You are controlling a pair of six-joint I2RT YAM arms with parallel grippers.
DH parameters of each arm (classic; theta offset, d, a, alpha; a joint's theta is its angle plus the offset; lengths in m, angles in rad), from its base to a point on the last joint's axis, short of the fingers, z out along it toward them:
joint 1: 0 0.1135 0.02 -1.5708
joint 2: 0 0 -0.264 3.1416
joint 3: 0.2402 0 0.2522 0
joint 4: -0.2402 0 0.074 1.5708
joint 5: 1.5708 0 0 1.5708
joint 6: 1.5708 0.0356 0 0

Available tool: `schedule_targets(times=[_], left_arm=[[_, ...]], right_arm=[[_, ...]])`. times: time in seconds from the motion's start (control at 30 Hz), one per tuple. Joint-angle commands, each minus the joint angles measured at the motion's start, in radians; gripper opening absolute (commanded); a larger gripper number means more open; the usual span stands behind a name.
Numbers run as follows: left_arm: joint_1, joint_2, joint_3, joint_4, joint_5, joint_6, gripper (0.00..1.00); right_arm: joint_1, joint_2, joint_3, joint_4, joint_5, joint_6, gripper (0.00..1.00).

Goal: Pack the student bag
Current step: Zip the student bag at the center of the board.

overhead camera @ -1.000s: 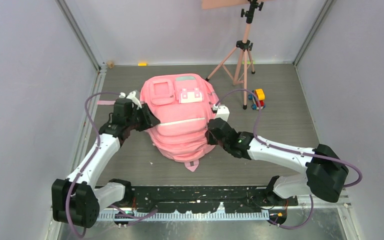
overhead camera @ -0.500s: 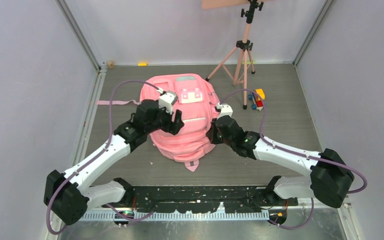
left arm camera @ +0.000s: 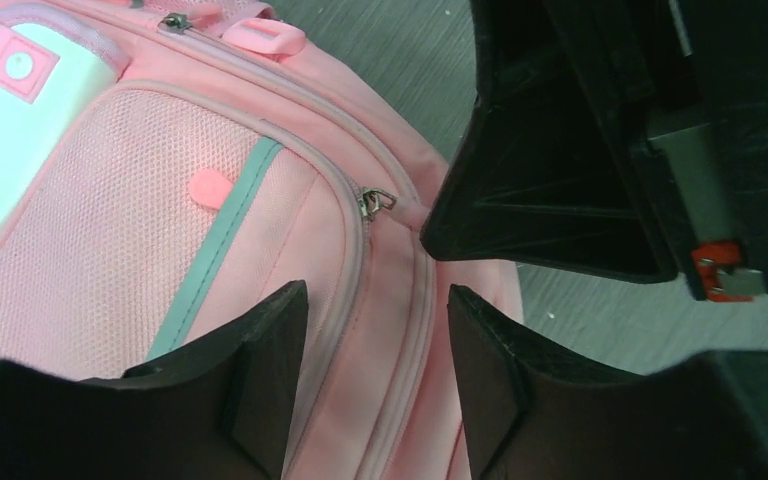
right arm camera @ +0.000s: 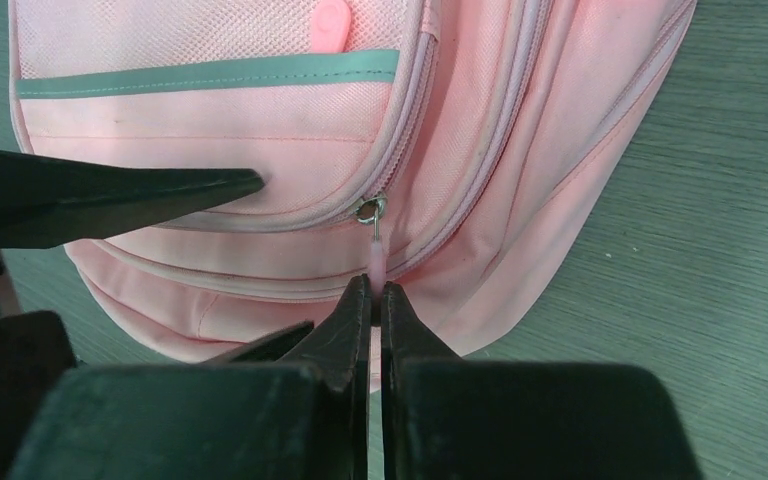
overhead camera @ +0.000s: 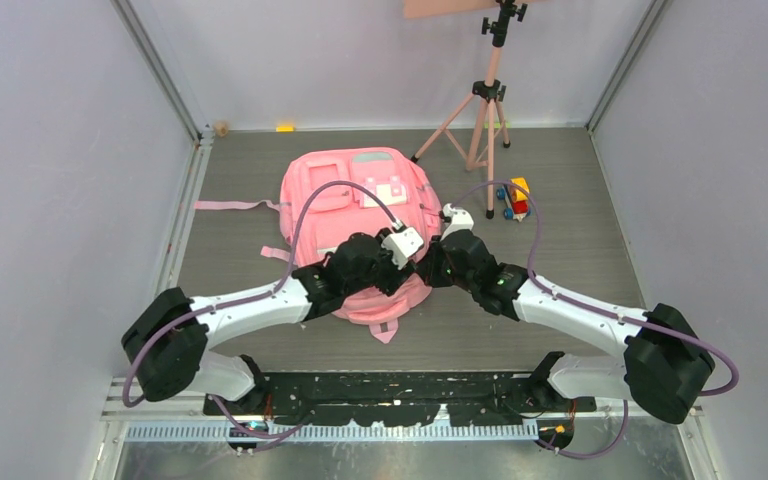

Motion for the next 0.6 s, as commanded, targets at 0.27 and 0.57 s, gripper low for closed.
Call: schedule_targets(times=[0.27,0.57], left_arm=[[-0.026,0.074,0.005,0.183,-0.149,0.115,0.41],[-0.029,0.039,-0.039,0.135,-0.184,0.142,0.00]], right_arm=[[-0.014,-0.034,-0.010,0.015,0.013,0.016,0.00],[-0.016,-0.032,0.020,-0.053,0.090,-0.006,0.01]])
